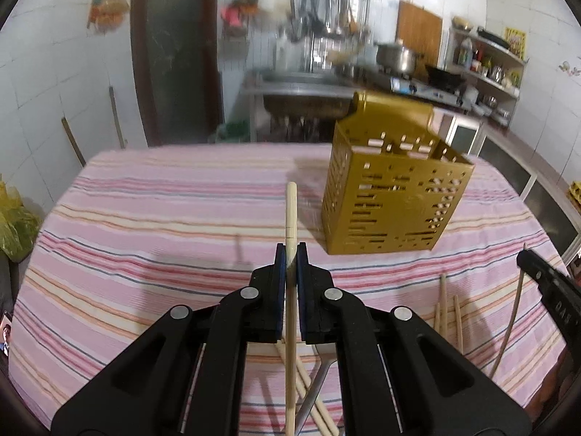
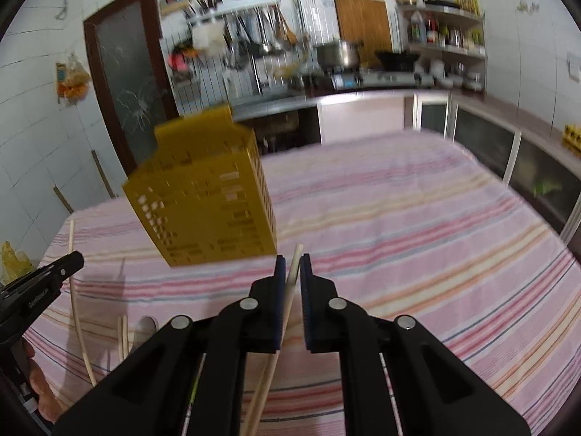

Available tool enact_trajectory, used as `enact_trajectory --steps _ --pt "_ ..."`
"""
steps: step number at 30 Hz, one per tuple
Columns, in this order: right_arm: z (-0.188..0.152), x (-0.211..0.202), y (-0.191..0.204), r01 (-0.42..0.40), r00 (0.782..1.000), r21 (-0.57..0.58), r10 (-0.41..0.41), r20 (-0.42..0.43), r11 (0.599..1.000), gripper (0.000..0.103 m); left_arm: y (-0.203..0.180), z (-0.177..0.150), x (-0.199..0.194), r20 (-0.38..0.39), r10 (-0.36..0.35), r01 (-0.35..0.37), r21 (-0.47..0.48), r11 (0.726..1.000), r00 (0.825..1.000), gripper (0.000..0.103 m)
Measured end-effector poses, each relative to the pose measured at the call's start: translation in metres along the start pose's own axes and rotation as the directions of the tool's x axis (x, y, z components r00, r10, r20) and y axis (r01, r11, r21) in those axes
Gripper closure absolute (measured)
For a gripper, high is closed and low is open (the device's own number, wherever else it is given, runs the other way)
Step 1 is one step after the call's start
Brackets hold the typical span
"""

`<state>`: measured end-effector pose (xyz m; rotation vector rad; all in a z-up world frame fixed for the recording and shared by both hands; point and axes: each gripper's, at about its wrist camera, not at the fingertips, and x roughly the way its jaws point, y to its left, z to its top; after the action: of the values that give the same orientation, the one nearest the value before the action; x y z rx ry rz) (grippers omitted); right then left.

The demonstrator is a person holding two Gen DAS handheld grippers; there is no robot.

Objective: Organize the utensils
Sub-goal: 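Lift the chopstick in the left tool toward the yellow holder while the right tool carries its chopstick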

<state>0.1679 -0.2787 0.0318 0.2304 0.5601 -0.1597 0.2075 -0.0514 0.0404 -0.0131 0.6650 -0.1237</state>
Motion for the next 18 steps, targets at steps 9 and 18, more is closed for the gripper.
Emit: enact_trajectory --steps 9,18 --pt "0.003 -0.035 0.003 -0.032 0.994 -0.041 0.036 0.101 0.999 0.097 0.019 -0.011 -0.039 0.128 0.004 -0.003 -0.002 1.000 0.992 0.098" --pt "-0.004 -0.056 0.004 -0.031 0.984 -0.072 0.043 0.175 0.997 0.097 0.018 -0.023 -0.068 0.206 0.006 -0.012 0.027 1.000 0.979 0.098"
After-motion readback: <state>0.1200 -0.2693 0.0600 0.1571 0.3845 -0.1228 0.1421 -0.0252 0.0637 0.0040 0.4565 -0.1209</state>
